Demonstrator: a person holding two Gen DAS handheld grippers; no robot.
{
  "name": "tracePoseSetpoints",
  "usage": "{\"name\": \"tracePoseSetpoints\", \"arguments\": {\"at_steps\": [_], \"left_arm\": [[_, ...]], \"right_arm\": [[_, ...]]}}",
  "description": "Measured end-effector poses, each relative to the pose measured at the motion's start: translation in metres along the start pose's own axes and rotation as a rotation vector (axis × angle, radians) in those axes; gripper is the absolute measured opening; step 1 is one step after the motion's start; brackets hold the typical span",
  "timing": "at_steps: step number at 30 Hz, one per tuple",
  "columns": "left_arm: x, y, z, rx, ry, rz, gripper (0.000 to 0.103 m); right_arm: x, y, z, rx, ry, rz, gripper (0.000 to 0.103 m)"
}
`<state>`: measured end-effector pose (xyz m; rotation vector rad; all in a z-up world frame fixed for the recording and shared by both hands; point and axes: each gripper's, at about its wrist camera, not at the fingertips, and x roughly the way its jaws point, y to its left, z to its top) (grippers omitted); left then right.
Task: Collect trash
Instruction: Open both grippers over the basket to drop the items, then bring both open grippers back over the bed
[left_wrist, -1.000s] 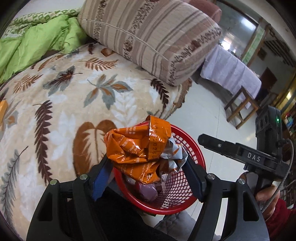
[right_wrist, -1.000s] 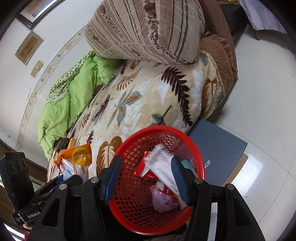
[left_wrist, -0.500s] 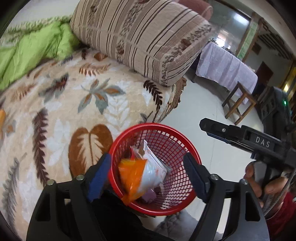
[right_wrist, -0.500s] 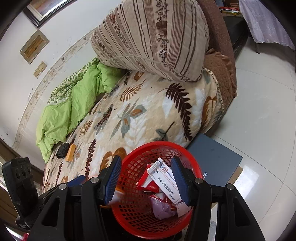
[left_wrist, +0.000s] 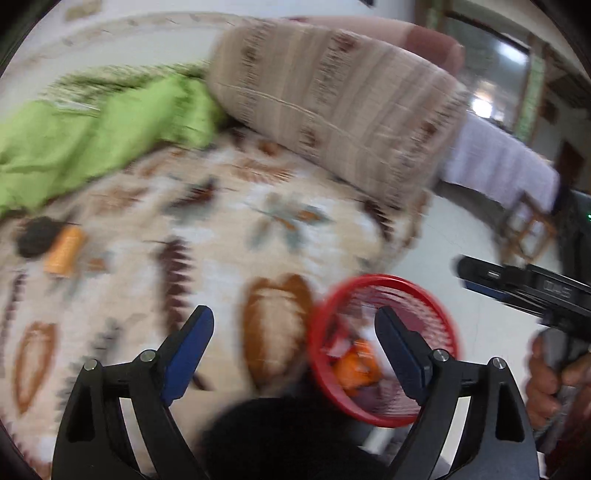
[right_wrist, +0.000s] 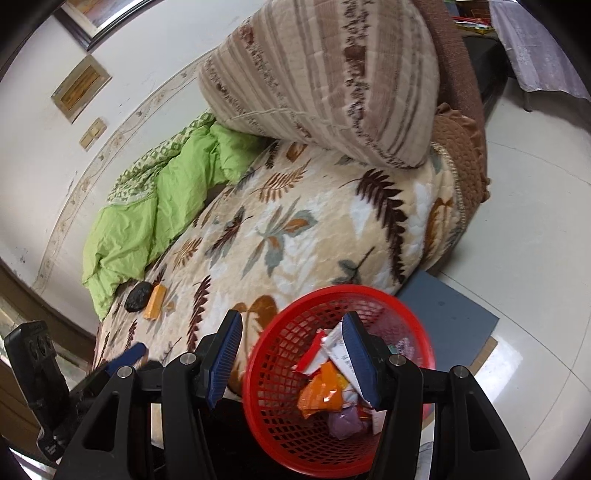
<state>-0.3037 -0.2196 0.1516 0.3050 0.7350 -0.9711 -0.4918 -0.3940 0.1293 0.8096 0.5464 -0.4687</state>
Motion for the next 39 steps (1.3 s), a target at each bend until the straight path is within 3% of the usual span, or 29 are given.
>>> {"name": "tracePoseSetpoints", "arguments": {"at_steps": [6,10,23,39], "left_arm": [[-0.024,0.050,0.000,-0.041,-0.086,0.225,0.088],[-0.035,0.081,-0.002,-0.092,-0.107,0.316,0.088],[-0.069,0.161,-0.024,-0.258,-0.129,0.438,0.088],[-0.076,0.242,-0.044,-0.414,-0.112,0.498,0.088]], "right_arm": [[0.022,0.036,-0.002,-0.074,0.045,0.044,0.060],[0.040,0.066,-0.004,-0.133,0.078,0.074,0.060],[0.098,0.169,-0.021,-0.323,0.181,0.149,0.060],[0.170,0.269,-0.053,-0.526,0.285,0.103,0.060]]}}
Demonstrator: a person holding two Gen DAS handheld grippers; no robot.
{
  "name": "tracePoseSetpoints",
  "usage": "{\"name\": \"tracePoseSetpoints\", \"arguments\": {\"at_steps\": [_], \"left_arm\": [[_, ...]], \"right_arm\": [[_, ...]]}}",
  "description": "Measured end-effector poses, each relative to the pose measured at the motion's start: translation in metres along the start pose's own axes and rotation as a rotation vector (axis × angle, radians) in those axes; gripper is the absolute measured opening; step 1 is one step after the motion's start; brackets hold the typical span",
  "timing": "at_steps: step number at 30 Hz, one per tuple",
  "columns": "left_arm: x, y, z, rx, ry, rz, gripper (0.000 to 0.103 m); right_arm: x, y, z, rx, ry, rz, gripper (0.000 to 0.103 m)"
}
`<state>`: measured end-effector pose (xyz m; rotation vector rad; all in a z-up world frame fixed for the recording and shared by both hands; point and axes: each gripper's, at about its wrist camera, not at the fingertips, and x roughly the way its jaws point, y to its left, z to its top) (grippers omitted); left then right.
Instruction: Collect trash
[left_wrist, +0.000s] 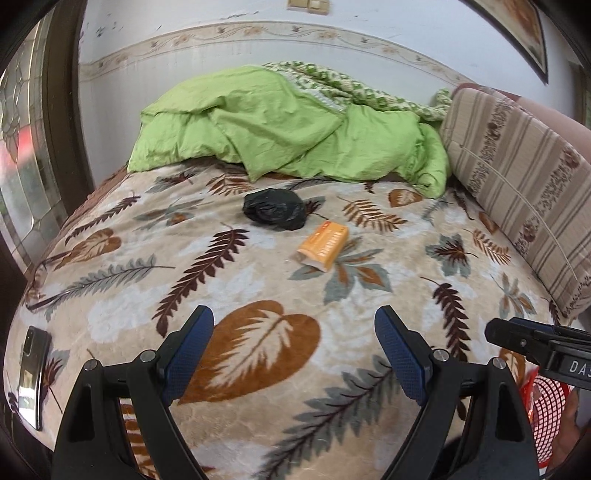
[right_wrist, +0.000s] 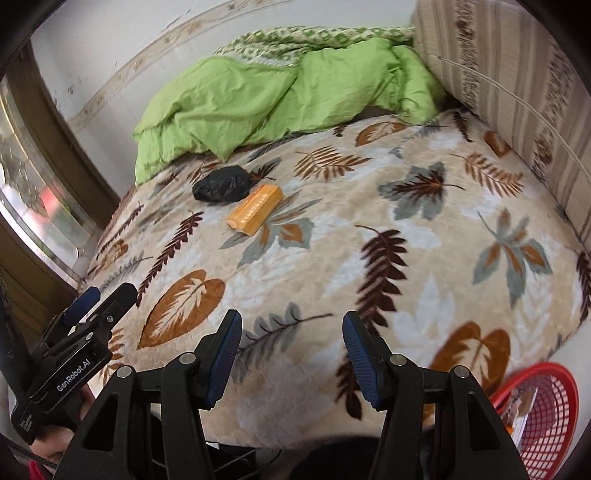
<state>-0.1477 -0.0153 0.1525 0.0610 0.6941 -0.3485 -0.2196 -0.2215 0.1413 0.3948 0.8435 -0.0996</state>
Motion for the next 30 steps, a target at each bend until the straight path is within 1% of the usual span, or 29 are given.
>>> {"name": "tracePoseSetpoints", "arguments": {"at_steps": [6,10,12,14,15,17,18,20,21,22,23,24,27,30], "left_arm": [[0.017,0.018,0.002,-0.032,0.029,0.015,0.088],[0.023,0.023,-0.002,-0.038,0.047,0.005,0.088],[0.022,0.019,-0.006,-0.031,0.054,-0.014,0.088],[0.019,0.007,-0.013,-0.009,0.063,-0.056,0.088],[0.014,-0.002,-0.017,0.011,0.067,-0.090,0.088],[0.005,-0.018,-0.026,0.046,0.065,-0.145,0.088],[-0.001,-0.028,-0.030,0.070,0.064,-0.166,0.088],[-0.015,-0.048,-0.037,0.112,0.058,-0.206,0.088],[-0.022,-0.057,-0.040,0.137,0.050,-0.226,0.088],[-0.032,-0.068,-0.043,0.172,0.038,-0.239,0.092],[-0.038,-0.075,-0.046,0.194,0.030,-0.240,0.099],[-0.047,-0.085,-0.049,0.221,0.015,-0.239,0.100],[-0.066,-0.100,-0.056,0.257,-0.011,-0.246,0.100],[-0.079,-0.113,-0.060,0.312,-0.035,-0.225,0.102]], "right_arm": [[0.026,0.022,0.018,-0.018,0.026,0.025,0.060],[0.034,0.029,0.018,-0.016,0.031,0.042,0.060],[0.032,0.024,0.014,-0.004,0.029,0.029,0.060],[0.026,0.015,0.007,0.024,0.025,0.020,0.060],[0.018,0.007,0.001,0.047,0.012,0.004,0.060],[-0.003,-0.007,-0.013,0.077,-0.043,-0.077,0.060],[-0.017,-0.013,-0.022,0.084,-0.079,-0.138,0.060],[-0.046,-0.025,-0.044,0.105,-0.136,-0.269,0.072],[-0.060,-0.032,-0.054,0.128,-0.162,-0.314,0.081],[-0.070,-0.038,-0.062,0.151,-0.182,-0.341,0.086],[-0.083,-0.045,-0.073,0.182,-0.207,-0.372,0.088],[-0.092,-0.051,-0.082,0.206,-0.215,-0.398,0.089],[-0.113,-0.065,-0.102,0.279,-0.191,-0.475,0.089],[-0.133,-0.076,-0.120,0.365,-0.202,-0.486,0.090]]}}
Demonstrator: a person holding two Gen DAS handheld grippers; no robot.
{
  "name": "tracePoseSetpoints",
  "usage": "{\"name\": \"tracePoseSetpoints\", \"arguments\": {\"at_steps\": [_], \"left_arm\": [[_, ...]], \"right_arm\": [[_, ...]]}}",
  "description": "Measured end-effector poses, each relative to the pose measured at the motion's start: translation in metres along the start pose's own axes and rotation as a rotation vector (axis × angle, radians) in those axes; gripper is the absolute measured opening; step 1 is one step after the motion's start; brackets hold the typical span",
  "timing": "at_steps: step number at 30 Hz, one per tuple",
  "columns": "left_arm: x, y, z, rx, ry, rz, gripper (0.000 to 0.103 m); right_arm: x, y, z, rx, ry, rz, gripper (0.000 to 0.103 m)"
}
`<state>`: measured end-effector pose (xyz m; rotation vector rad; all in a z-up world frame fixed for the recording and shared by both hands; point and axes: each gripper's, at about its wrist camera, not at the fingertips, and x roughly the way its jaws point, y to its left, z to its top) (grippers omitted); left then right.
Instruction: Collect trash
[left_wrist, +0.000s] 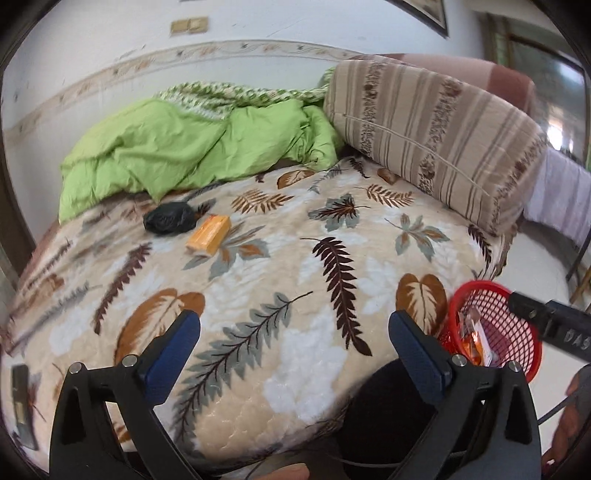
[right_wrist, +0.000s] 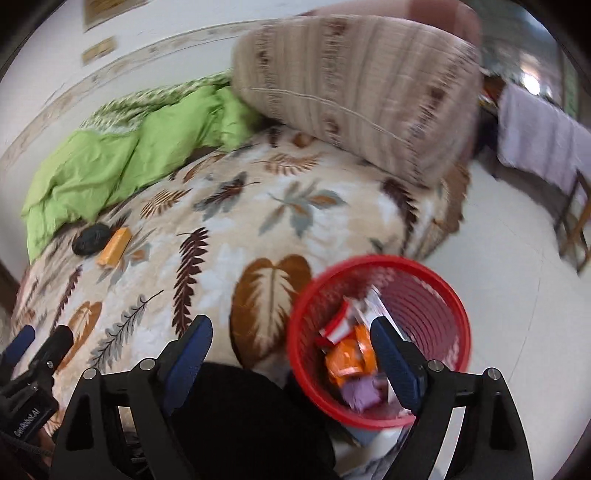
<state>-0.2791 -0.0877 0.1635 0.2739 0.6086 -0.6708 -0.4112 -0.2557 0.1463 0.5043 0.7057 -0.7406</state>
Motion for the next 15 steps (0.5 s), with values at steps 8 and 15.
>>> {"name": "tracePoseSetpoints", "arguments": {"at_steps": [8,15], "left_arm": [[-0.018,-0.022,0.000,0.093,-0.007,0.067,0.103],[-0.021,-0.023,-0.001,0.105,-0.009,0.079,0.103]], "right_arm": [[-0.042,-0.022,-0.005,0.083,-0.132,-0.114,0.094],[-0.050,-0.021,-0.007,0.068,-0.155,-0.139,0.094]]}}
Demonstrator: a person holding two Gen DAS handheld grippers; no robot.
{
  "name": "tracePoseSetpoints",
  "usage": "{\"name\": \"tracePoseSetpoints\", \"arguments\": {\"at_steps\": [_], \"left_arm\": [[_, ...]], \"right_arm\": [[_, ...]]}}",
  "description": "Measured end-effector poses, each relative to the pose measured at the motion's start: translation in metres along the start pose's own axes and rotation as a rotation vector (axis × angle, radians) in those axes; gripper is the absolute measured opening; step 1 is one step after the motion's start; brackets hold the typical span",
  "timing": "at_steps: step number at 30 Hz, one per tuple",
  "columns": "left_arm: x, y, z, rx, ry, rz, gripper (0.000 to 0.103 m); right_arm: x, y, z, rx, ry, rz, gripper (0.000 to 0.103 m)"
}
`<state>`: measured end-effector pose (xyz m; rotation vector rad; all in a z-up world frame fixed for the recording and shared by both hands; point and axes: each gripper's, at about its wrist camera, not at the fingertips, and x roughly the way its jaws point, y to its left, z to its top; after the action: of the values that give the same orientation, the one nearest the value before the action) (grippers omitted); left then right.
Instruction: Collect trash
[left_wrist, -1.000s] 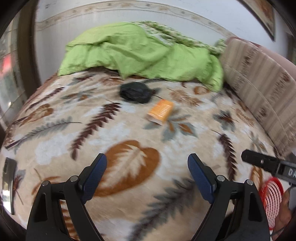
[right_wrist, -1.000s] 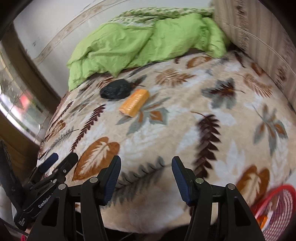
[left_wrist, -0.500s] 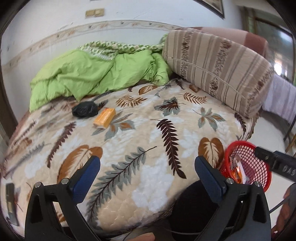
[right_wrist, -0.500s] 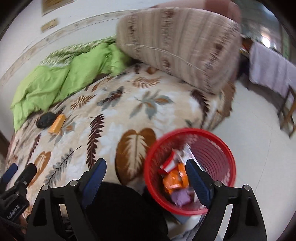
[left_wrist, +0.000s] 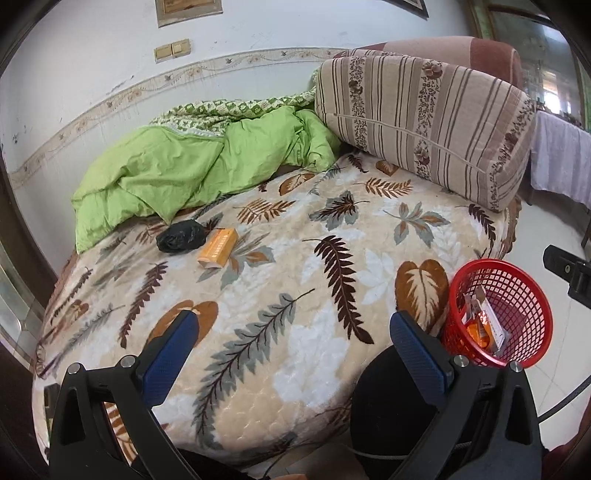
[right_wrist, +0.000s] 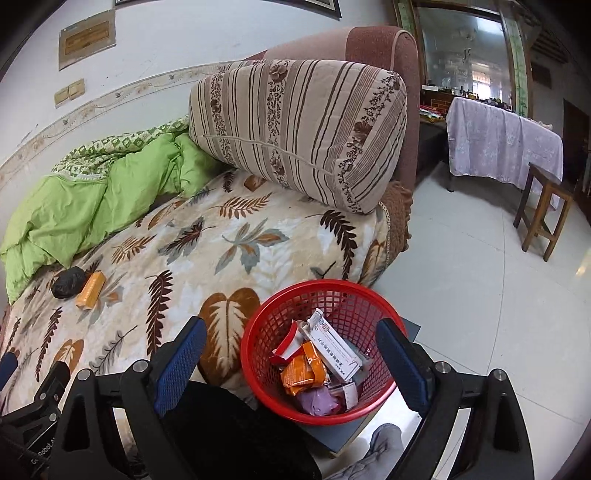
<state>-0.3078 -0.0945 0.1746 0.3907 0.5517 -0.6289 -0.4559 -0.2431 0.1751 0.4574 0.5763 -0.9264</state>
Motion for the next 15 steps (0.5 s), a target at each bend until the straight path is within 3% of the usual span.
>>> {"name": "tracePoseSetpoints", "arguments": {"at_steps": [15], "left_arm": [[0.0062,0.0064,-0.0047,-0.020,0.015,0.001,0.103]], "right_arm": [[0.0058,0.0053,-0.0037,-0.026,0.030,-0.014,0.094]]}}
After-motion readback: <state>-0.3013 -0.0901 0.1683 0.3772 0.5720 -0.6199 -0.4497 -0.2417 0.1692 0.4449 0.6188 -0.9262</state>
